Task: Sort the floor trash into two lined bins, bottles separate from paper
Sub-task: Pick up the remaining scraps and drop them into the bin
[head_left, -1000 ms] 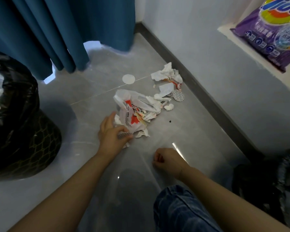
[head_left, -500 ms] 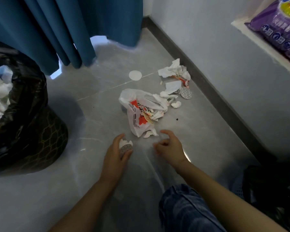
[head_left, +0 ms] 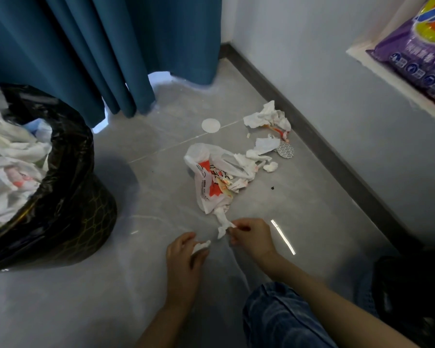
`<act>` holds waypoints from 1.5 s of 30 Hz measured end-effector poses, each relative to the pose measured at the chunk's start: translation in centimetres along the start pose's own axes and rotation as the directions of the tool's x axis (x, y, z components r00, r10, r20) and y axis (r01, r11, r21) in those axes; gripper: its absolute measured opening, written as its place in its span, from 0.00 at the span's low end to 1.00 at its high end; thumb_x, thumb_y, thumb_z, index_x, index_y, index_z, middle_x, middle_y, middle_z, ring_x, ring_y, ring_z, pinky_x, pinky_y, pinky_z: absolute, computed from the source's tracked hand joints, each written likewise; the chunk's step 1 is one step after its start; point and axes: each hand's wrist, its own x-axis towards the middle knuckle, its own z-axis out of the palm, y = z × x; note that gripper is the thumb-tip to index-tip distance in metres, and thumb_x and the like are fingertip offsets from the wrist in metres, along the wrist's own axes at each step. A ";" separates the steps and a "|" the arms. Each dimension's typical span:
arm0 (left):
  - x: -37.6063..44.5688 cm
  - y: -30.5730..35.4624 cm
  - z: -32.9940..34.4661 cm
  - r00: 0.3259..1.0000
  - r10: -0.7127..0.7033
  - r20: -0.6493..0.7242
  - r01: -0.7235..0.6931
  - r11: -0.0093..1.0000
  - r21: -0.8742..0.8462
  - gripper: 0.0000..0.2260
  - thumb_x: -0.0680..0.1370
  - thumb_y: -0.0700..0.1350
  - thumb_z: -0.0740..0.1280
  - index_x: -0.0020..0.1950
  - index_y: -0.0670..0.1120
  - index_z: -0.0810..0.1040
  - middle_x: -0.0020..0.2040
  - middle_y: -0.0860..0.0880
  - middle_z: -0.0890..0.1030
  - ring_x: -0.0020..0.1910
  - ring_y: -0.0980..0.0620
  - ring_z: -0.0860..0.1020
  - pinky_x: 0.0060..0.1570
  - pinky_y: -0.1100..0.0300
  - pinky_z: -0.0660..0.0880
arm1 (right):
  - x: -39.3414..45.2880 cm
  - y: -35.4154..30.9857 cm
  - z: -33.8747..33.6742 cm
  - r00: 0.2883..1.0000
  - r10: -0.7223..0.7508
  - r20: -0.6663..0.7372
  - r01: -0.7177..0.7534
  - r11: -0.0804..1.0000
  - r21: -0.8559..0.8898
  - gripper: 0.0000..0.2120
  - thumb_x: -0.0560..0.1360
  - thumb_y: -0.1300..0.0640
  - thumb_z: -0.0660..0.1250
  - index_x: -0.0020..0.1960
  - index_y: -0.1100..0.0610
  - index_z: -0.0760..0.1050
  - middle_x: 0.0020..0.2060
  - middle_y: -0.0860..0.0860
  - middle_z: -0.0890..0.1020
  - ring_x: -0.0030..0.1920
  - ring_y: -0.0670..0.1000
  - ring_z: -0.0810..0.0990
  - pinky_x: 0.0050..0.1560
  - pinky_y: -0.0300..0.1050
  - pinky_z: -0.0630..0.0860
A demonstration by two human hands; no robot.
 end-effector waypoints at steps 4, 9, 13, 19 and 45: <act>-0.8 1.7 -1.7 0.947 -0.311 0.074 0.310 0.839 -0.446 0.10 0.73 0.53 0.71 0.43 0.48 0.79 0.41 0.54 0.80 0.42 0.55 0.76 0.45 0.55 0.73 | -2.0 -0.7 -1.3 0.996 -0.074 0.050 0.075 0.997 -0.005 0.07 0.73 0.67 0.66 0.43 0.60 0.83 0.34 0.58 0.83 0.29 0.44 0.78 0.34 0.34 0.76; -0.4 4.5 -6.6 0.917 -0.385 0.102 0.361 0.697 -0.619 0.07 0.77 0.44 0.67 0.47 0.40 0.79 0.41 0.45 0.82 0.41 0.49 0.79 0.36 0.60 0.76 | -3.2 -6.0 -3.3 0.980 -0.129 0.150 0.123 0.991 0.048 0.06 0.73 0.67 0.69 0.41 0.58 0.81 0.29 0.52 0.81 0.28 0.45 0.79 0.34 0.36 0.79; 0.1 8.2 -10.2 0.923 -0.373 -0.096 0.224 0.723 -0.653 0.07 0.79 0.44 0.65 0.52 0.41 0.78 0.44 0.48 0.81 0.43 0.53 0.78 0.43 0.60 0.75 | -5.5 -12.6 -4.6 0.927 -0.167 0.335 0.175 0.985 0.005 0.05 0.72 0.69 0.69 0.41 0.60 0.79 0.30 0.54 0.80 0.28 0.47 0.80 0.34 0.37 0.80; -2.0 13.8 -17.7 0.890 -0.240 -0.389 -0.072 0.767 -0.638 0.05 0.81 0.44 0.60 0.51 0.52 0.75 0.48 0.56 0.79 0.49 0.61 0.76 0.51 0.67 0.70 | -10.2 -25.0 -5.9 0.855 -0.239 0.461 0.361 0.912 -0.196 0.06 0.72 0.69 0.69 0.48 0.66 0.77 0.35 0.59 0.81 0.26 0.47 0.80 0.33 0.37 0.81; 1.1 6.2 -36.6 0.841 -0.472 -0.265 0.255 0.778 -0.575 0.26 0.79 0.46 0.64 0.75 0.48 0.61 0.74 0.46 0.65 0.71 0.47 0.66 0.68 0.53 0.64 | -12.4 -35.3 12.7 0.826 -0.336 0.452 0.506 0.796 -0.332 0.10 0.72 0.67 0.70 0.50 0.57 0.75 0.33 0.51 0.78 0.28 0.49 0.80 0.37 0.38 0.80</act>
